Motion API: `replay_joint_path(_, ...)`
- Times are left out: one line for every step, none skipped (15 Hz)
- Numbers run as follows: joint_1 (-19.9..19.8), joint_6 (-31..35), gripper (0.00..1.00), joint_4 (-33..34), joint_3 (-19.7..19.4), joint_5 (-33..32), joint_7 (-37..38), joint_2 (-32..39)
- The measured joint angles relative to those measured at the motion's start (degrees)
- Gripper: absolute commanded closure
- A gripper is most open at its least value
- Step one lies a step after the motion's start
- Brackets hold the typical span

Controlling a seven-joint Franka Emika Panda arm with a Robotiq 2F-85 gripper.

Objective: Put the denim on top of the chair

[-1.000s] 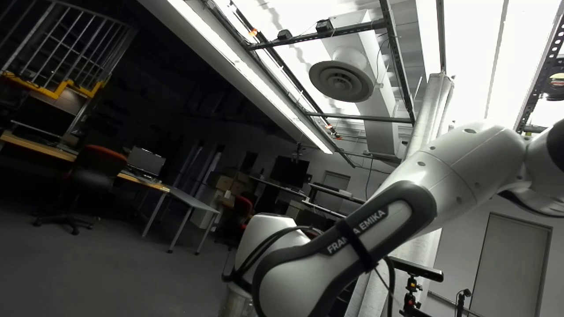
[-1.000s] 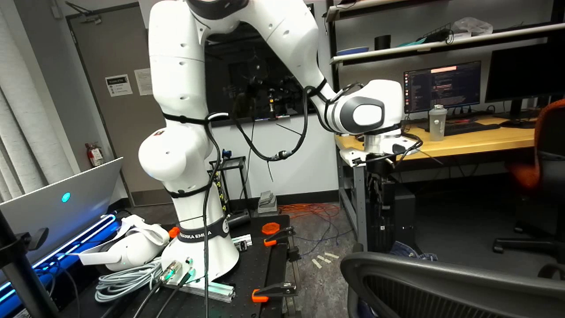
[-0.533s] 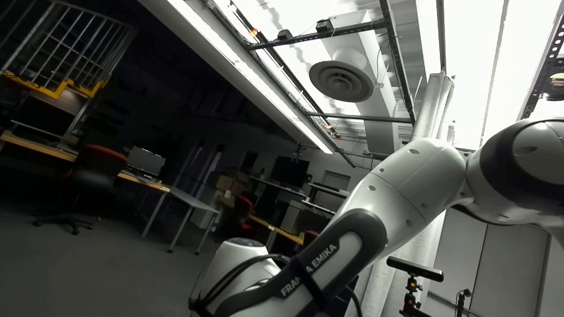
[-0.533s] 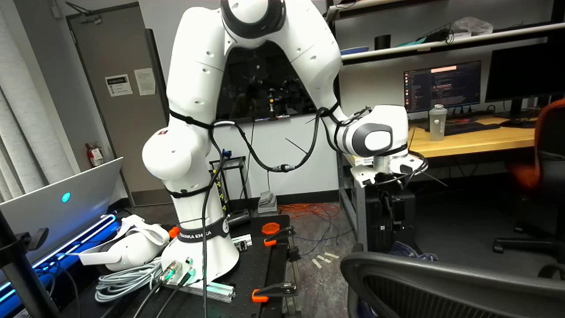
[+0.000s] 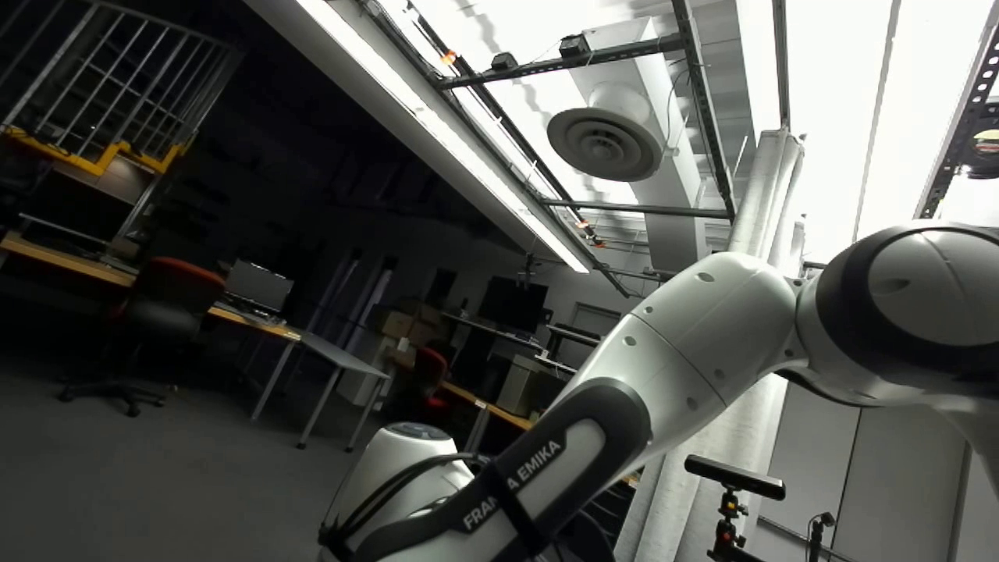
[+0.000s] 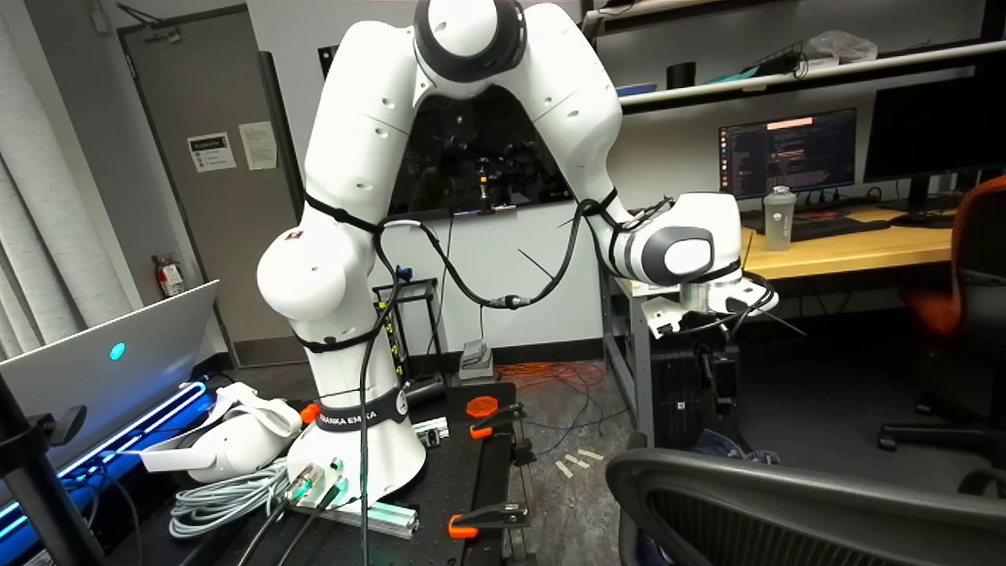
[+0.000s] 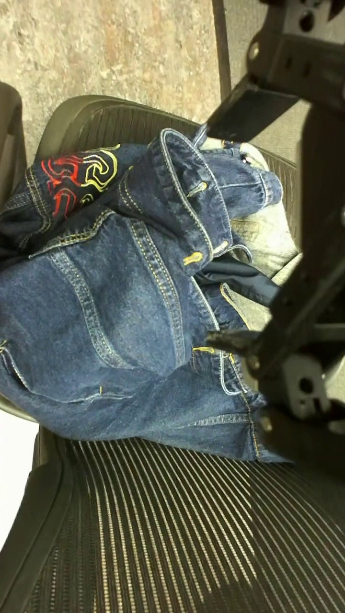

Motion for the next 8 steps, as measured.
replay_joint_path(0.0,0.0,0.00,-0.1,0.1,0.0,-0.6,0.1)
replay_joint_path(0.0,-0.2,0.00,0.0,0.2,0.0,-1.5,0.4)
replay_joint_path(0.0,-0.4,0.00,0.1,0.3,0.0,-2.7,0.8)
replay_joint_path(0.0,-0.6,0.00,0.5,0.5,-0.1,-4.0,1.6)
replay_joint_path(0.0,-1.0,0.00,1.2,0.5,-0.1,-5.3,2.4)
replay_joint_path(0.0,-1.7,0.00,2.1,0.5,-0.1,-6.7,3.5)
replay_joint_path(0.0,-2.6,0.00,3.4,0.5,-0.3,-7.9,4.7)
replay_joint_path(0.1,-3.5,0.00,4.8,0.4,-0.6,-8.9,6.0)
